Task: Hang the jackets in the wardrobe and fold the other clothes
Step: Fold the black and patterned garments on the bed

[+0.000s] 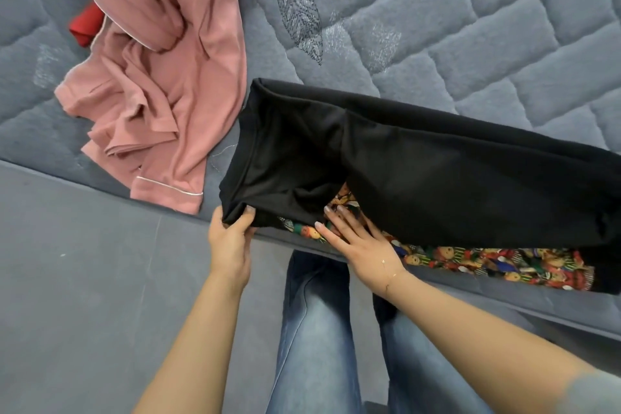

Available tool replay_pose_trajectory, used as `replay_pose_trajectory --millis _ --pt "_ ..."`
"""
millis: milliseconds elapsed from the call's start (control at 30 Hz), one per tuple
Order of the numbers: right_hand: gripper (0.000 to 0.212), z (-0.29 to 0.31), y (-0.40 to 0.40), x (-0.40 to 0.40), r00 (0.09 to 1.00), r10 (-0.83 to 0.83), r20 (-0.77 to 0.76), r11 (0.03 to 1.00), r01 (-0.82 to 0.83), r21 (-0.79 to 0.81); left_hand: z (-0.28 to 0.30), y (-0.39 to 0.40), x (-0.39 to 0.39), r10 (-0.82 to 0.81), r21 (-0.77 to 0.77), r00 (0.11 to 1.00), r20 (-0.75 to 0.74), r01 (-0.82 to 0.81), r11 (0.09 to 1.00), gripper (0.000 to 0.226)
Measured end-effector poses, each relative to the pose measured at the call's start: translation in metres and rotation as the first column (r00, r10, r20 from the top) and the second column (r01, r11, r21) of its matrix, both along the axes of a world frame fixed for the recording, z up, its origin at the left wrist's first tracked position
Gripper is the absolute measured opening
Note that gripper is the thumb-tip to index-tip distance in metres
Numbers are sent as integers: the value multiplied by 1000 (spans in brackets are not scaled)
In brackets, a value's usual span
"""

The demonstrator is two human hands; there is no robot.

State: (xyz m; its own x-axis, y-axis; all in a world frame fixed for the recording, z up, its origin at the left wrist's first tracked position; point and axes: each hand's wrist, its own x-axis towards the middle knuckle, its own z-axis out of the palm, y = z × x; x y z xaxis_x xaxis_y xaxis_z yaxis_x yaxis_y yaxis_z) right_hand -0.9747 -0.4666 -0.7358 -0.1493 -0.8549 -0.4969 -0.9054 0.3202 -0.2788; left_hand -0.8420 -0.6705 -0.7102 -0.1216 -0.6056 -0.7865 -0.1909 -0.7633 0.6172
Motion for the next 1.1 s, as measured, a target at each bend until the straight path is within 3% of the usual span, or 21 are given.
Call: replay_pose_trajectory --millis 67,200,267,300,367,400,467,567,633,700,733,800,867,900,933,1000,1067,1100 --pt "115 2 4 0 998 -51 42 998 50 25 1 -1 2 16 -49 997 82 -12 999 25" --pt "100 7 21 2 992 -43 115 995 32 94 -2 -6 -5 -21 81 958 284 -3 997 38" --pt "91 17 28 -1 982 -78 174 993 60 105 8 -9 -16 -161 18 892 422 170 985 51" --pt "84 23 32 -2 970 -107 219 992 90 89 18 -9 -23 -241 -38 803 546 311 950 62" --pt "69 39 43 -9 919 -230 320 973 229 42 44 4 -40 -295 -171 573 765 622 764 77" --pt "63 47 52 -15 885 -298 357 949 314 15 57 15 -50 -282 -242 513 811 732 637 78" --pt "53 63 73 -31 831 -391 397 893 447 -57 76 45 -77 -343 -328 473 812 855 403 72" --pt "42 80 112 -64 725 -544 423 747 648 -151 81 108 -126 -566 -350 361 741 927 134 55" --pt "36 81 142 -94 604 -699 383 573 793 -206 71 150 -161 -647 -394 248 721 915 -88 55" --pt "34 79 175 -129 399 -861 316 346 914 -212 51 181 -187 -639 -381 117 760 877 -293 58" --pt "35 78 194 -147 280 -919 277 231 953 -198 37 189 -194 -609 -323 54 791 882 -342 59" --pt "36 71 234 -183 97 -978 183 58 976 -209 6 194 -197 -567 -103 -118 815 934 -342 62" --pt "31 66 272 -210 42 -992 116 11 965 -261 -16 193 -196 -542 99 -282 792 935 -341 64" --pt "28 64 287 -221 38 -992 119 4 961 -275 -21 193 -199 -537 137 -311 784 931 -339 64" --pt "26 61 300 -230 12 -990 142 -26 964 -264 -22 195 -203 -546 137 -301 782 937 -321 65" --pt "26 52 319 -244 -112 -975 190 -141 979 -149 -13 206 -213 -594 45 -193 781 966 -254 64" --pt "33 41 334 -253 -350 -894 281 -335 937 102 -2 231 -224 -641 -121 -89 762 954 -275 62" --pt "37 36 338 -256 -480 -815 325 -414 874 254 3 248 -232 -673 -186 -83 735 930 -318 61"
